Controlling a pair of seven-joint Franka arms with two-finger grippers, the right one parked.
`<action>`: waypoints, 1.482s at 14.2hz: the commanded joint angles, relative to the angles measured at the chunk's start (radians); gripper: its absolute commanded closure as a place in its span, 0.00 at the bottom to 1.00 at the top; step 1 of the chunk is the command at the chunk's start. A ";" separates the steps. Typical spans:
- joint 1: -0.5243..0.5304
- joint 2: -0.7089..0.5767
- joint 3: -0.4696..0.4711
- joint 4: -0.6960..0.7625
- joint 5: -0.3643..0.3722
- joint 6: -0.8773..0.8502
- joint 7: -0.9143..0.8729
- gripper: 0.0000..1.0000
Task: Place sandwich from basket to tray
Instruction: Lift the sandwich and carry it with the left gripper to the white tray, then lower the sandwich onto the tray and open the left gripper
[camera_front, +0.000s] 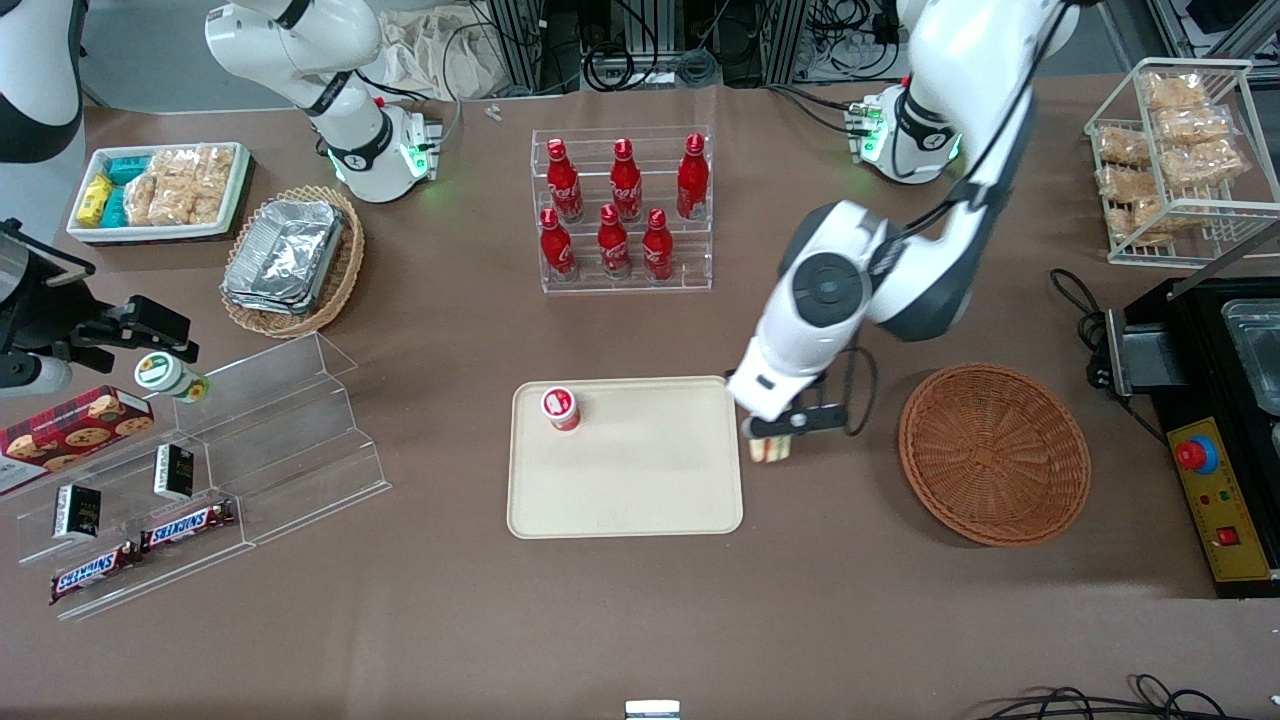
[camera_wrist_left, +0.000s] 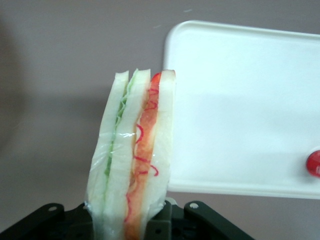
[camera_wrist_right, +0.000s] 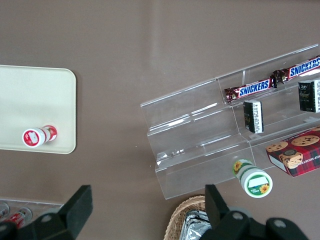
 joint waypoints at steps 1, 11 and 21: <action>-0.047 0.140 0.012 0.106 0.040 0.082 -0.021 1.00; -0.067 0.270 0.012 0.143 0.148 0.254 -0.083 0.00; 0.117 -0.209 0.018 0.199 0.024 -0.411 0.164 0.00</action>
